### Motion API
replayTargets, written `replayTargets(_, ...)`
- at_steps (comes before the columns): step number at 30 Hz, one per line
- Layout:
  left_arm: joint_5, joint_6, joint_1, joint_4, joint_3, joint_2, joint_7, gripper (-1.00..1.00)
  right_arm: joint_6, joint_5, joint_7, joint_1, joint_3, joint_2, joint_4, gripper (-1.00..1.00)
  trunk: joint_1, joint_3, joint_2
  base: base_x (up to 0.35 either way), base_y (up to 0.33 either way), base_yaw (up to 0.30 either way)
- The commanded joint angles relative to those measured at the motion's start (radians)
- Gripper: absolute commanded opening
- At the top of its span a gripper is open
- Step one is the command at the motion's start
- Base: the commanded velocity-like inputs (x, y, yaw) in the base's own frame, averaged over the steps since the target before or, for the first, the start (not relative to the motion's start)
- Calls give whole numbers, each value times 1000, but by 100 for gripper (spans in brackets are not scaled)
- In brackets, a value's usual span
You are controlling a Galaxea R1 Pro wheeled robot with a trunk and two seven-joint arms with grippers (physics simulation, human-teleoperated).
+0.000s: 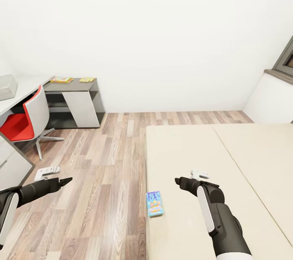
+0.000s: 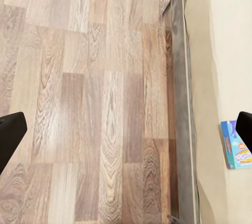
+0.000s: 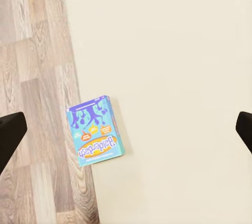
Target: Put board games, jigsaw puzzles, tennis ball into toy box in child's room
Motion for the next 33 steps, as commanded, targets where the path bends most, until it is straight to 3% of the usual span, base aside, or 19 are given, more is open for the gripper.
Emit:
replayTargets(1, 3, 8, -1, -1, 1, 0, -2, 100, 4, -11, -8, -1, -1, 1, -1, 100, 1, -2, -2, 0, 0, 11)
replayTargets(33, 3, 8, -1, -1, 2, 0, -3, 100, -42, -12, -4, -1, -1, 11, -3, 100, 1, -1, -2, 0, 0, 1)
